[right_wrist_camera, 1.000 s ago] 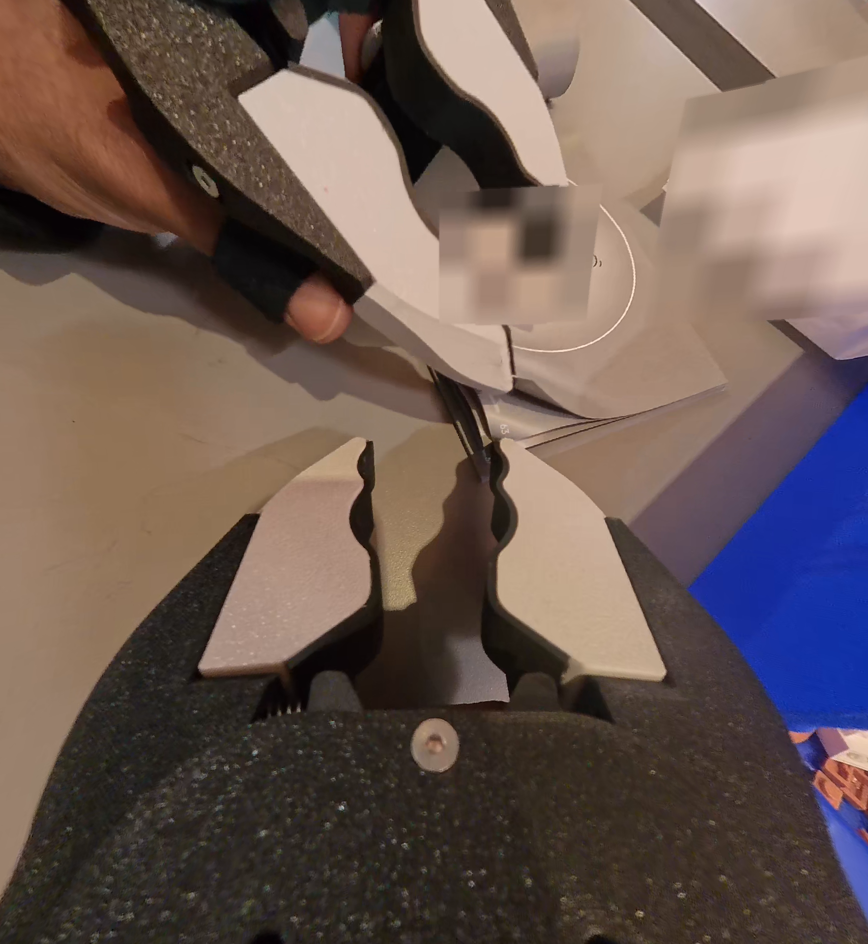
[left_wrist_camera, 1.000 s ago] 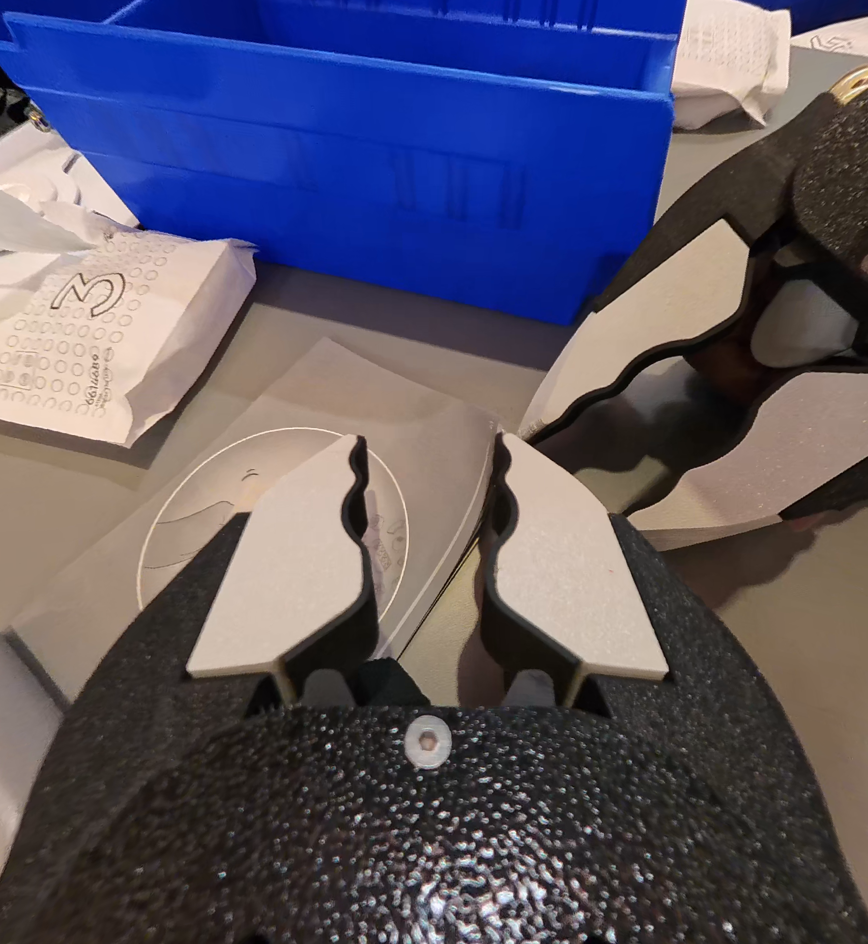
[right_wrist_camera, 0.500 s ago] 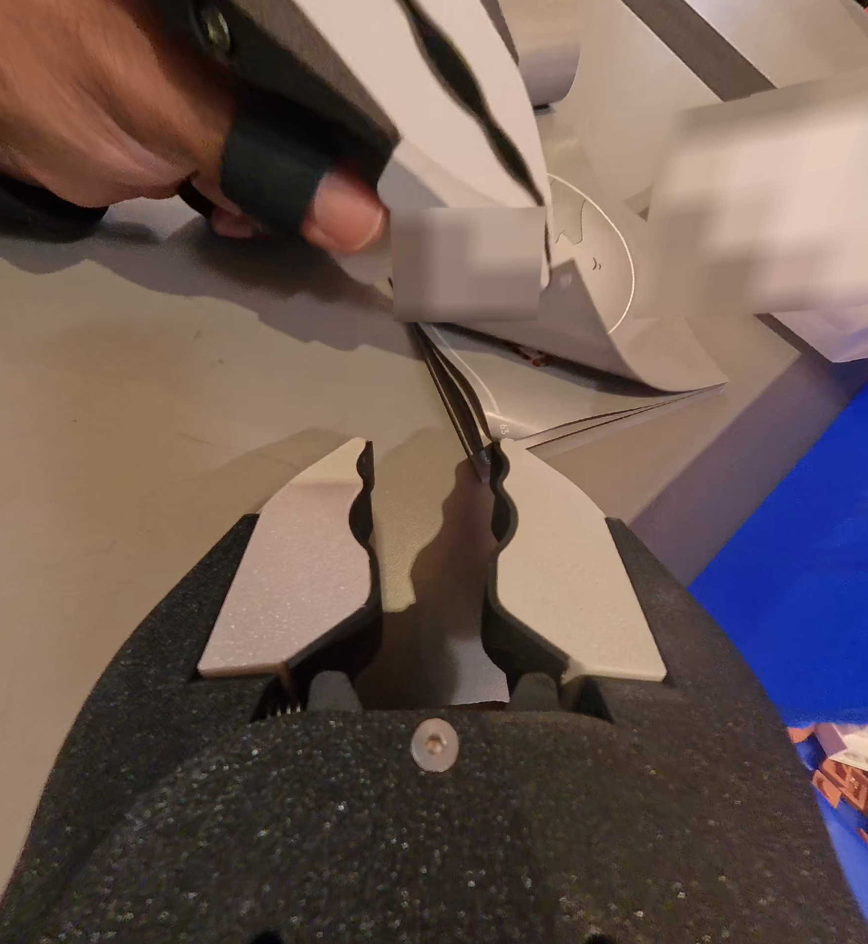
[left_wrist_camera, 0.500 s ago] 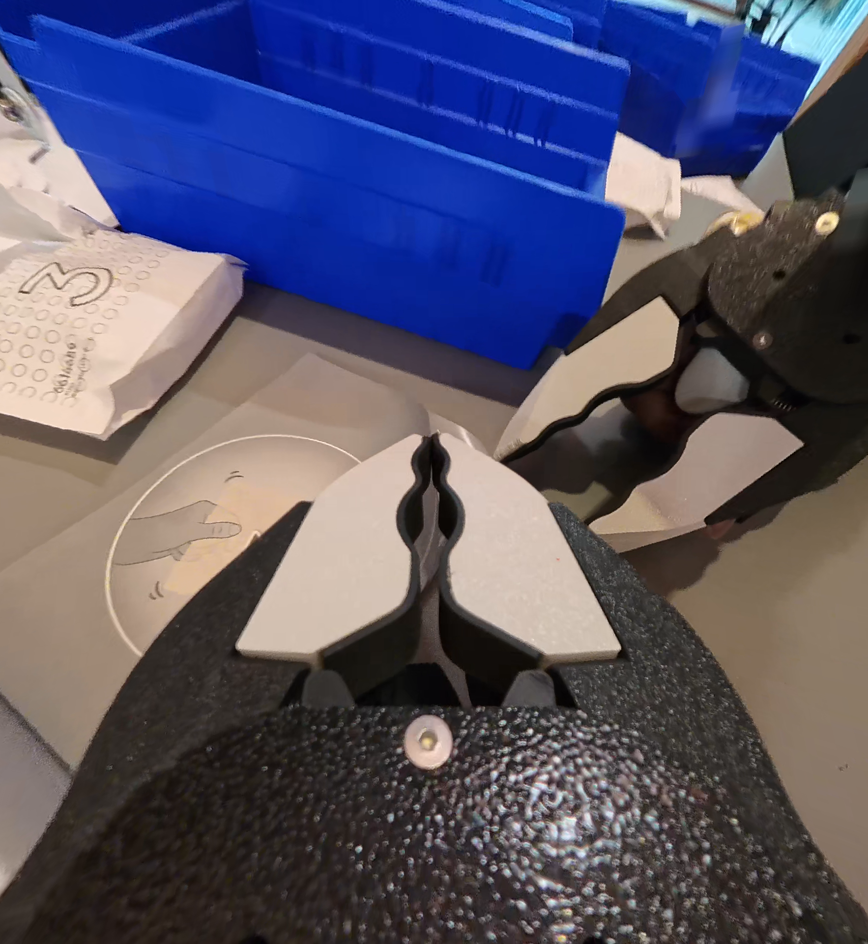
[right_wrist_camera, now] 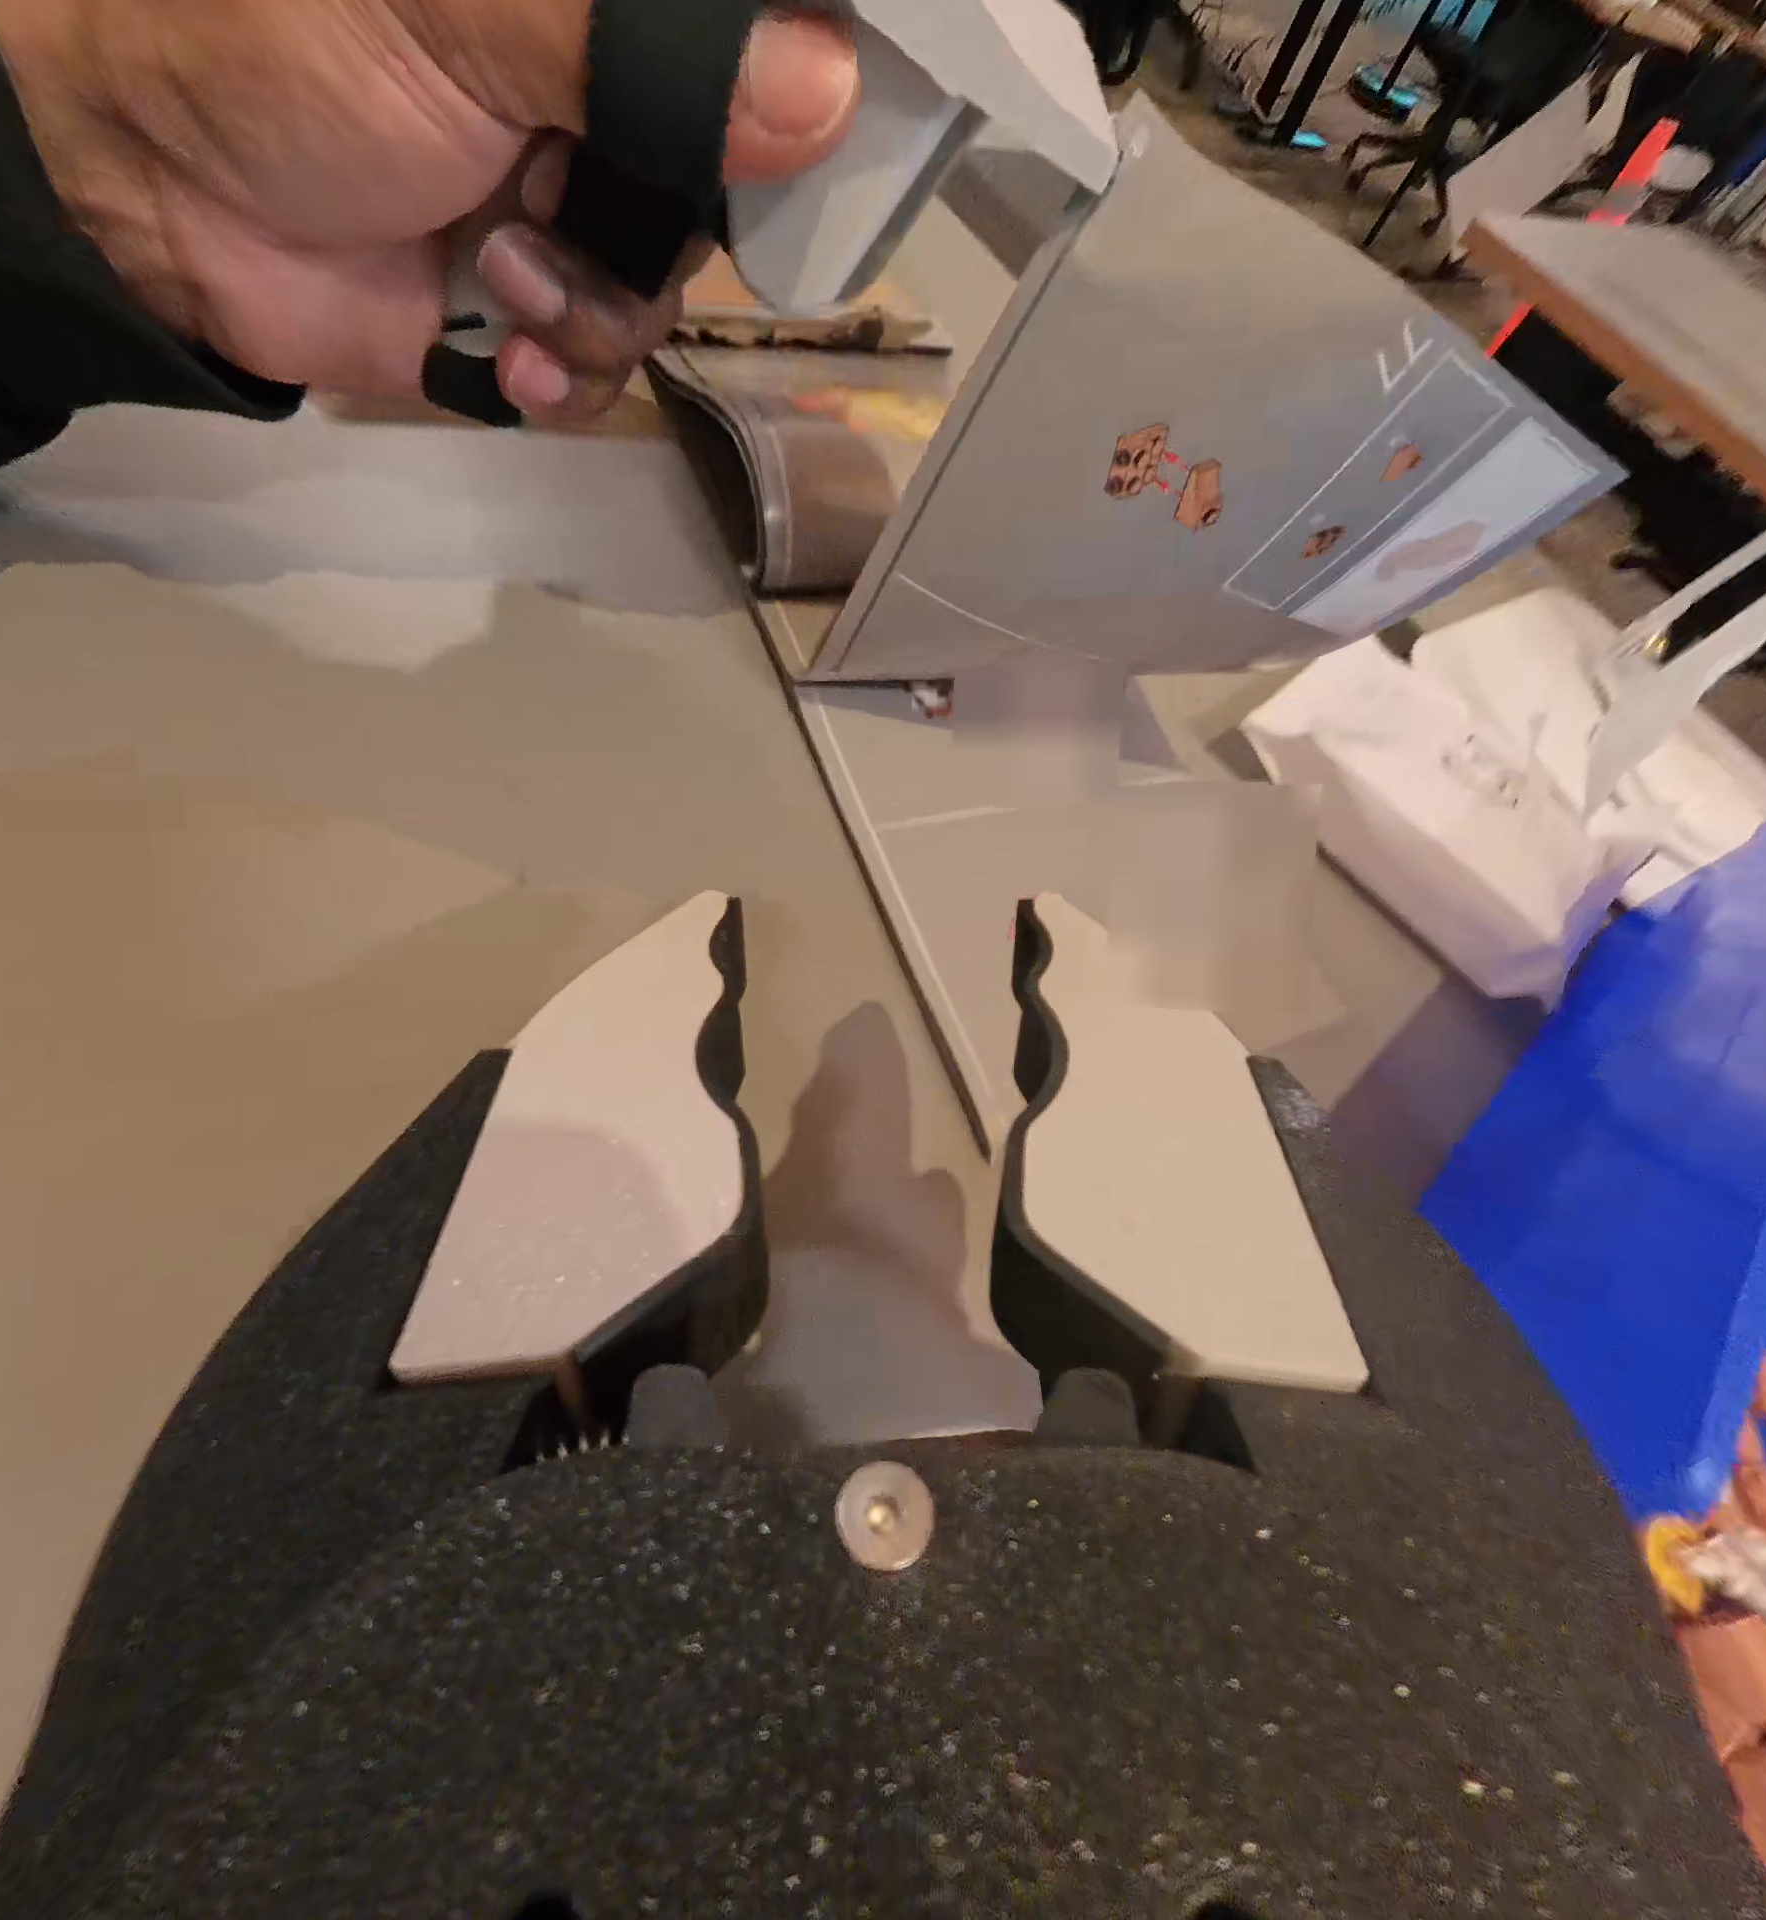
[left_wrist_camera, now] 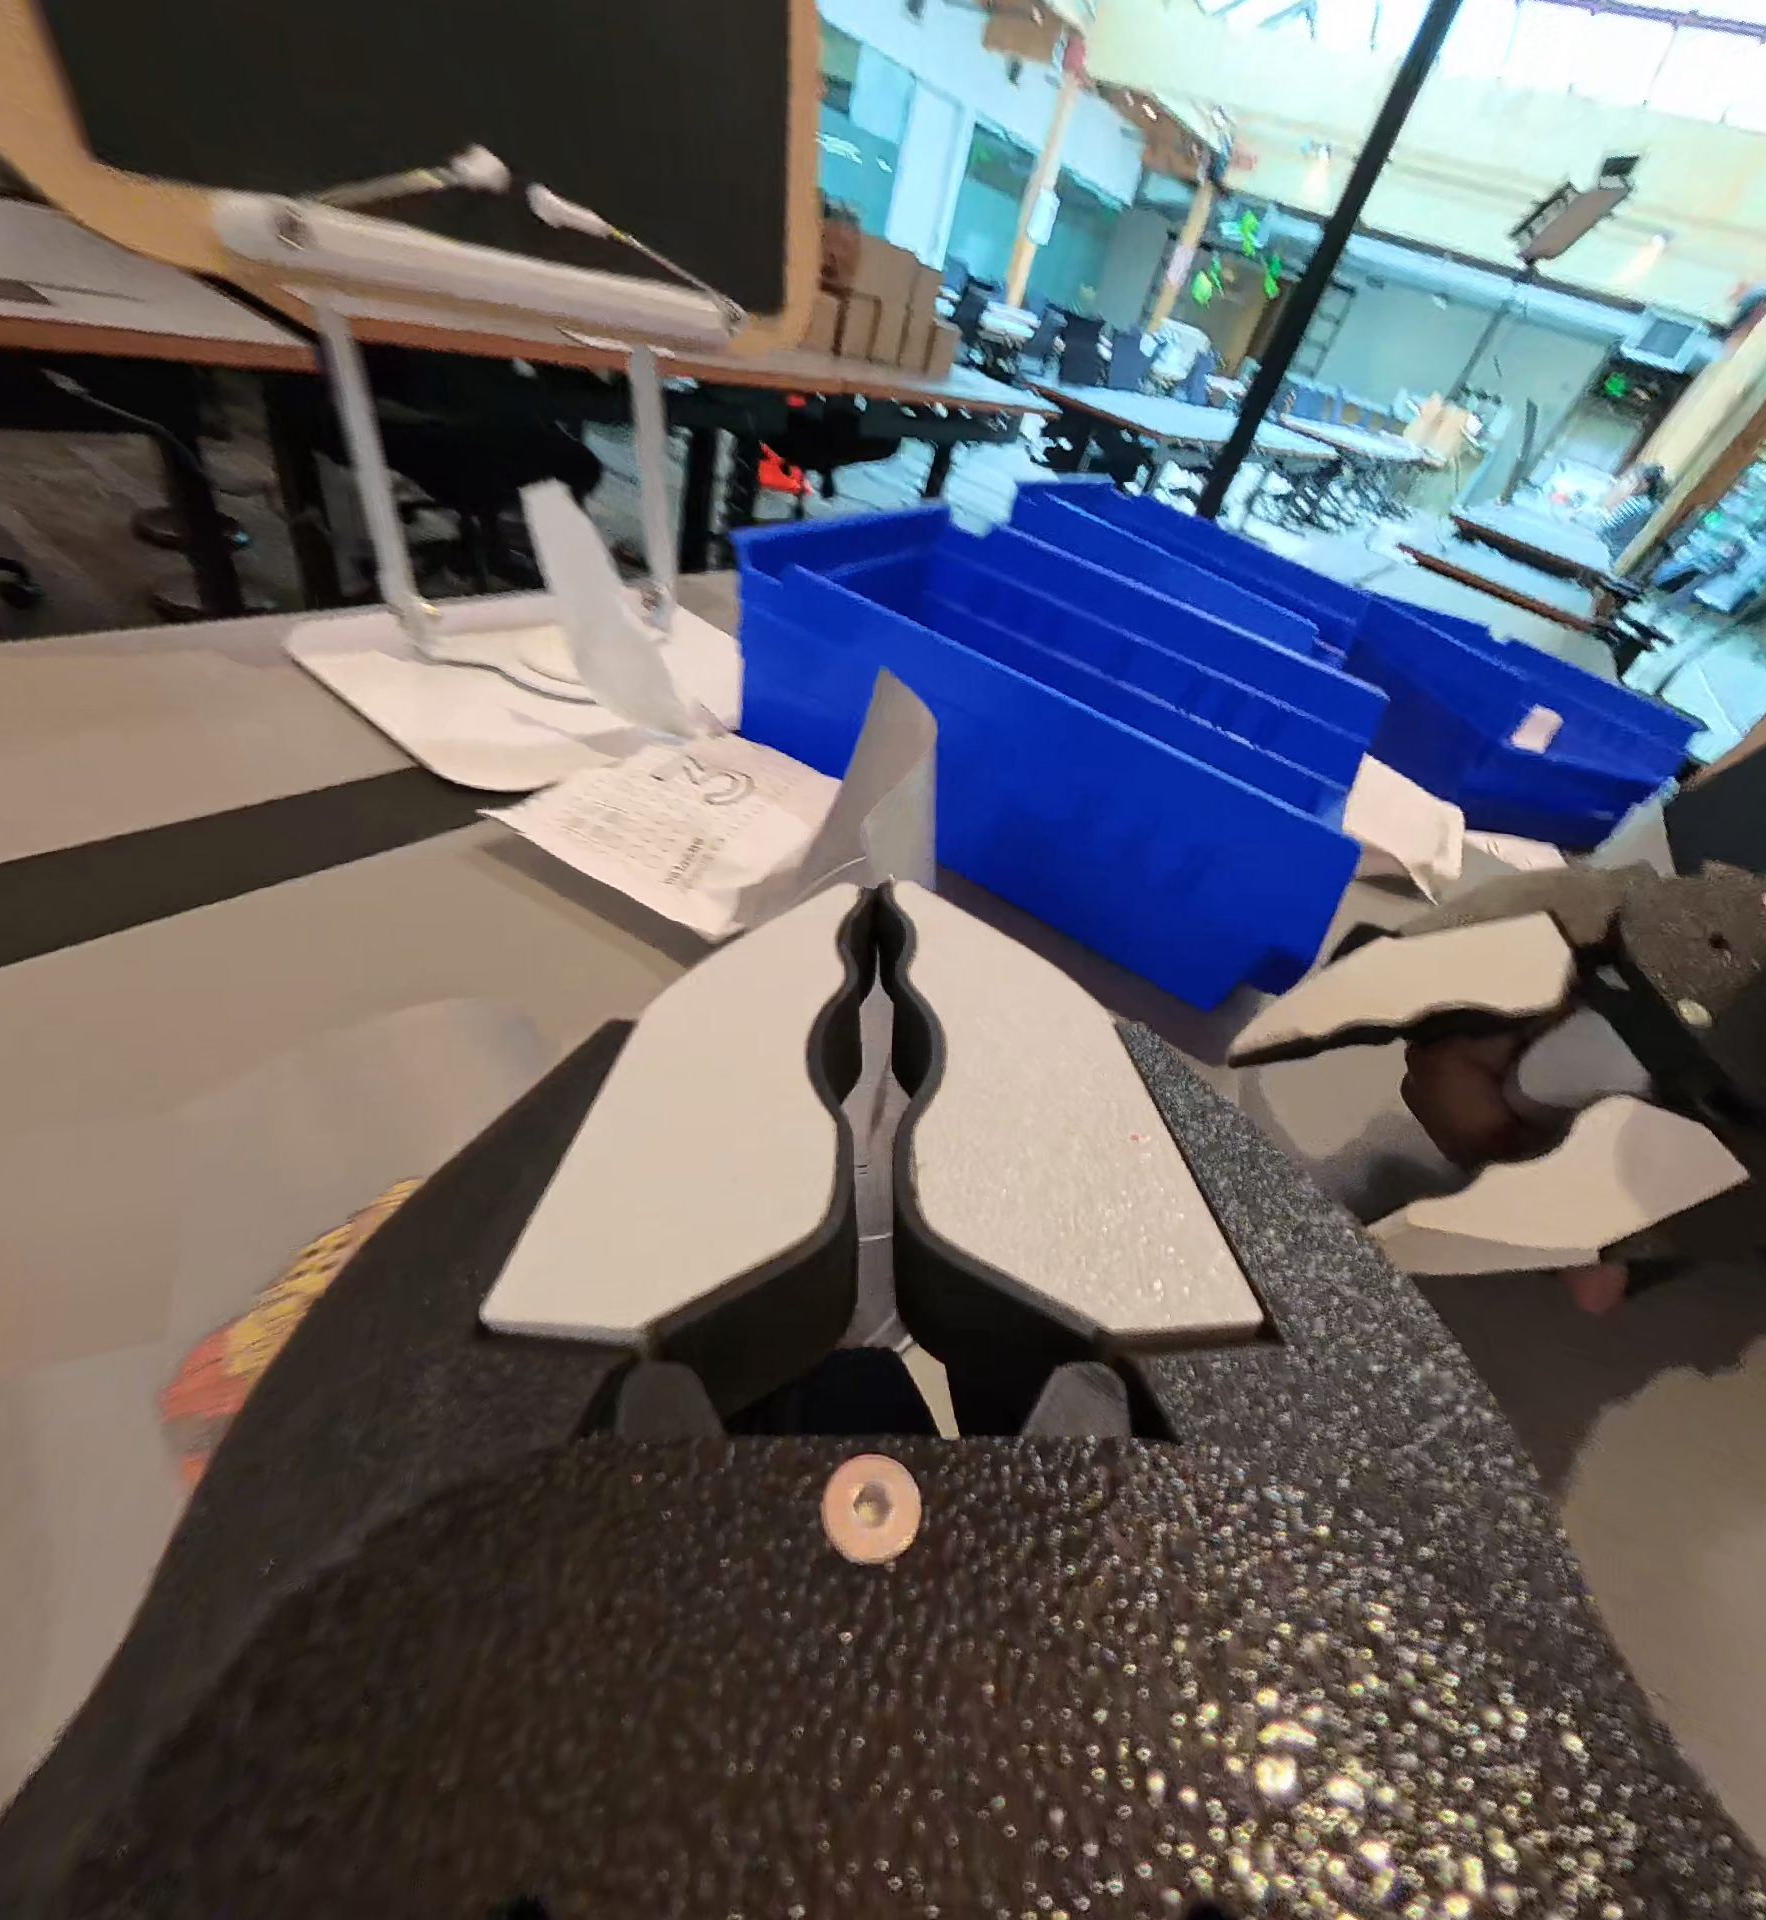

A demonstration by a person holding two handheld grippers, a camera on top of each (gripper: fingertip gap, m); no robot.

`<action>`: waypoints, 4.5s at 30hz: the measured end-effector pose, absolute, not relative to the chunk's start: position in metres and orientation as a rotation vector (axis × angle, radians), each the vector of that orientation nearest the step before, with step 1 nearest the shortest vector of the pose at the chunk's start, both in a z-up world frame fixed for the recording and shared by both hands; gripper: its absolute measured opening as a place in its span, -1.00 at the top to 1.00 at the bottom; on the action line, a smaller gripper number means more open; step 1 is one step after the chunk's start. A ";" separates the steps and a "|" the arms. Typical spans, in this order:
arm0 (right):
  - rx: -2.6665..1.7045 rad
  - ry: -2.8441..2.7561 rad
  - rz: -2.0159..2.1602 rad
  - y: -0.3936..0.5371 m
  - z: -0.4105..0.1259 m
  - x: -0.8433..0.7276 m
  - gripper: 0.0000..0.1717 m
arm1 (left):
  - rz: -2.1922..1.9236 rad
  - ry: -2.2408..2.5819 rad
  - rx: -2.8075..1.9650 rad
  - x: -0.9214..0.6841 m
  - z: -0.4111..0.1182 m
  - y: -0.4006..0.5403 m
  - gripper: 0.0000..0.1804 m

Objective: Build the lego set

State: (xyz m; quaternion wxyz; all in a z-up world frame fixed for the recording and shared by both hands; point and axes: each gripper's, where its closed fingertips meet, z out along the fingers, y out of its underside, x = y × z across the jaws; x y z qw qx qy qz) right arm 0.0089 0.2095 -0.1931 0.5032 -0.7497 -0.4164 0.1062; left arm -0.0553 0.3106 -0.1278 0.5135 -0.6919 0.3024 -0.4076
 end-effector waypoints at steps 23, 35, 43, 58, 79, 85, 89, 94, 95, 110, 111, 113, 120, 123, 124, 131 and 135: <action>-2.028 -0.946 0.443 0.320 -0.220 -0.099 0.39 | -0.608 0.651 -1.997 -0.197 -0.145 0.317 0.60; -2.008 -0.940 0.438 0.318 -0.220 -0.100 0.43 | 0.051 1.187 -2.252 -0.218 -0.219 0.285 0.46; -2.015 -0.955 0.441 0.317 -0.221 -0.100 0.41 | 0.159 1.148 -2.395 -0.242 -0.247 0.290 0.92; -2.050 -1.023 0.463 0.321 -0.222 -0.103 0.39 | 0.046 0.788 -2.415 -0.303 -0.216 0.305 0.98; -2.051 -1.452 0.403 0.301 -0.227 -0.121 0.45 | 0.081 0.813 -2.537 -0.285 -0.241 0.264 0.98; -2.047 -1.452 0.450 0.292 -0.228 -0.117 0.51 | 0.071 0.611 -2.545 -0.290 -0.246 0.234 0.98; -2.042 -1.454 0.451 0.291 -0.229 -0.117 0.48 | 0.081 0.566 -2.524 -0.280 -0.246 0.221 0.97; -2.021 -1.456 0.434 0.291 -0.229 -0.121 0.46 | 0.161 0.600 -2.487 -0.280 -0.242 0.225 0.93; -2.013 -1.457 0.429 0.291 -0.229 -0.121 0.46 | 0.185 0.637 -2.463 -0.277 -0.238 0.227 0.86; -1.985 -1.466 0.410 0.290 -0.230 -0.125 0.40 | 0.016 1.197 -2.432 -0.232 -0.253 0.290 0.79; -1.983 -1.469 0.408 0.290 -0.230 -0.125 0.40 | -0.018 1.195 -2.440 -0.232 -0.252 0.289 0.80; -1.982 -1.473 0.405 0.290 -0.230 -0.125 0.40 | -0.083 1.142 -2.458 -0.234 -0.249 0.291 0.87; -1.979 -1.472 0.402 0.291 -0.230 -0.126 0.41 | -0.015 0.900 -2.480 -0.257 -0.245 0.307 0.98; -1.978 -1.469 0.403 0.291 -0.230 -0.126 0.42 | 0.042 0.867 -2.486 -0.266 -0.245 0.310 0.98; -1.978 -1.468 0.403 0.291 -0.230 -0.126 0.42 | 0.046 0.867 -2.490 -0.266 -0.245 0.309 0.98; -1.973 -1.473 0.389 0.291 -0.230 -0.126 0.40 | 0.121 0.915 -2.482 -0.268 -0.247 0.303 0.96; -1.972 -1.476 0.389 0.290 -0.229 -0.126 0.39 | 0.009 0.891 -2.475 -0.261 -0.251 0.301 0.73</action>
